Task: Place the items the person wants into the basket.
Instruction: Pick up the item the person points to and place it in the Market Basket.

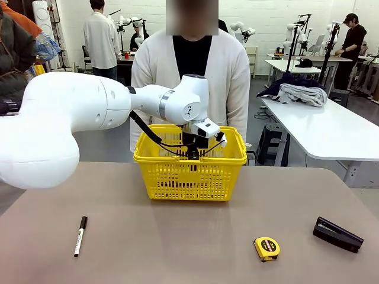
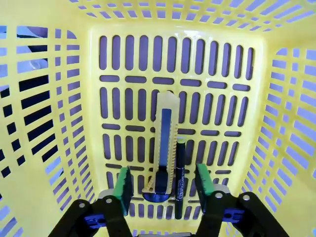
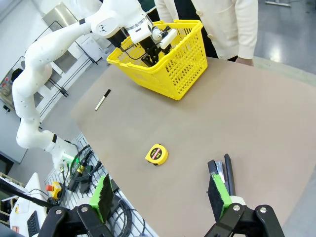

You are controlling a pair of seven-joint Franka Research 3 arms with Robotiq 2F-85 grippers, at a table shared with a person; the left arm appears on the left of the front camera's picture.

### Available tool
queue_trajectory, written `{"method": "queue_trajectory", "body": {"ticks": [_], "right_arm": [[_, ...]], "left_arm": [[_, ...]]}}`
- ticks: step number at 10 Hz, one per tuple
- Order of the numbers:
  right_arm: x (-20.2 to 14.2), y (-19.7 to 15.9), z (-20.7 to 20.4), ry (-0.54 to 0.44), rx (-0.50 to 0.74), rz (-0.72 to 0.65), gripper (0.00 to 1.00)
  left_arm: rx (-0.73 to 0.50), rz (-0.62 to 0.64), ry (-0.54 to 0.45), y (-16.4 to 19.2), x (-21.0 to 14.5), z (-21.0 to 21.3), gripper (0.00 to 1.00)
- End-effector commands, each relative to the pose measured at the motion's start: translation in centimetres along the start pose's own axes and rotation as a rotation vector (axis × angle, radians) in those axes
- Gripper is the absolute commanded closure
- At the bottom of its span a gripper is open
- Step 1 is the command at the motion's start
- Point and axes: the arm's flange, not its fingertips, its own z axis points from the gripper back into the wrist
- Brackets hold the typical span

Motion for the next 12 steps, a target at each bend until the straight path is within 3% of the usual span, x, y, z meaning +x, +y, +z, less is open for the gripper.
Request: {"method": "queue_trajectory", "body": {"ticks": [1,9,12], "right_arm": [[0.2,-0.1,0.0,-0.028,0.014,0.012,0.0],[0.2,-0.1,0.0,-0.028,0.014,0.012,0.0],[0.2,-0.1,0.0,-0.028,0.014,0.012,0.0]], "left_arm": [[0.011,-0.023,0.033,0.7,0.6,0.4,0.0],[0.03,-0.032,0.033,-0.3,-0.1,2.7,0.0],[0.066,-0.049,-0.053,-3.6,-3.3,9.0,0.0]]}}
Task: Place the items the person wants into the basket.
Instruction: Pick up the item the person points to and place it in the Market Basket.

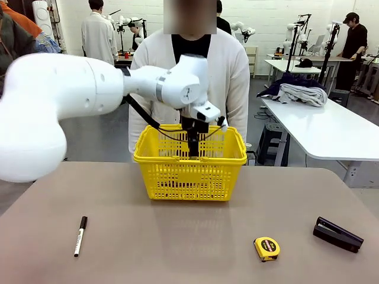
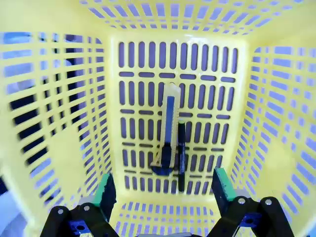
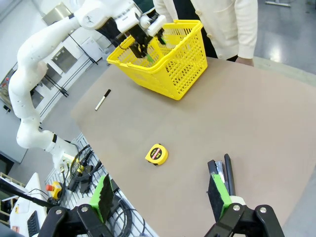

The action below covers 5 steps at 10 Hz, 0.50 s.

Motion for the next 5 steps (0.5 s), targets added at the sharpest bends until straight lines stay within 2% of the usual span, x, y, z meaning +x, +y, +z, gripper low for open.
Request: {"method": "queue_trajectory", "body": {"ticks": [1,3,5], "right_arm": [[0.2,-0.1,0.0,-0.029,0.014,0.013,0.0],[0.2,-0.1,0.0,-0.029,0.014,0.013,0.0],[0.2,-0.1,0.0,-0.029,0.014,0.013,0.0]], "left_arm": [[0.033,-0.018,-0.055,-3.9,-4.0,4.4,0.0],[0.061,-0.009,-0.086,-7.1,-7.1,8.4,0.0],[0.058,0.046,-0.089,-12.0,-10.5,11.5,0.0]]}}
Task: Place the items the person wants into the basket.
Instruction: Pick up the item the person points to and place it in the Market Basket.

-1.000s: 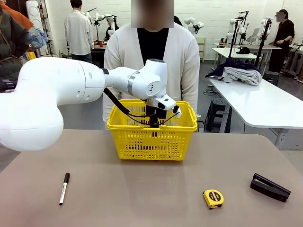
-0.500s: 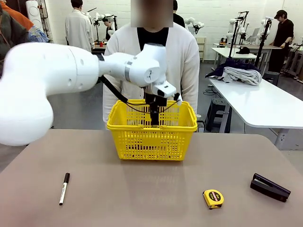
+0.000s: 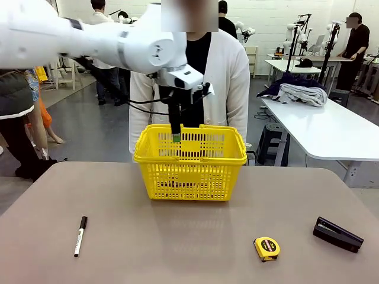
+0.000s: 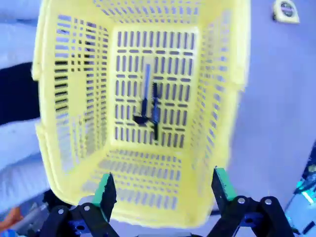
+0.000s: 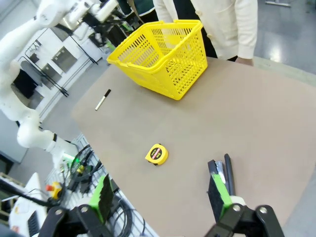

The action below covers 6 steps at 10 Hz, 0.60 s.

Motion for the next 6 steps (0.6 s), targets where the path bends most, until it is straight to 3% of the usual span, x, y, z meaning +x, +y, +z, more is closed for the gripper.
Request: {"method": "queue_trajectory", "body": {"ticks": [1,4,6], "right_arm": [[0.2,-0.1,0.0,-0.029,0.014,0.013,0.0],[0.2,-0.1,0.0,-0.029,0.014,0.013,0.0],[0.2,-0.1,0.0,-0.029,0.014,0.013,0.0]], "left_arm": [[0.032,0.055,-0.041,-6.5,-5.2,1.4,0.0],[0.041,0.161,-0.111,-10.3,-8.6,2.1,0.0],[0.008,0.211,-0.135,-9.5,-8.6,1.0,0.0]]}}
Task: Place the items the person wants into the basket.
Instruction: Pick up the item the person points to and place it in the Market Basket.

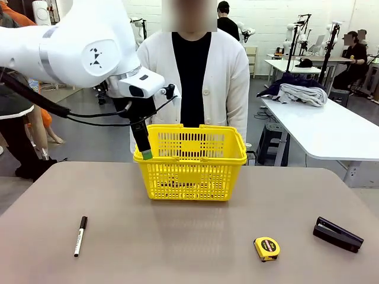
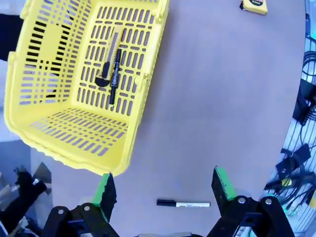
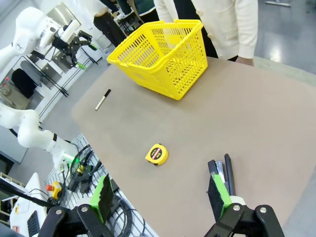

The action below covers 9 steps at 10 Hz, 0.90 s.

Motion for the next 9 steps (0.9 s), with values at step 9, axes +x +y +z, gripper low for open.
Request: {"method": "queue_trajectory", "body": {"ticks": [9], "right_arm": [[0.2,-0.1,0.0,-0.029,0.014,0.013,0.0]], "left_arm": [[-0.01,0.015,-0.003,0.3,-0.2,-0.9,0.0]]}}
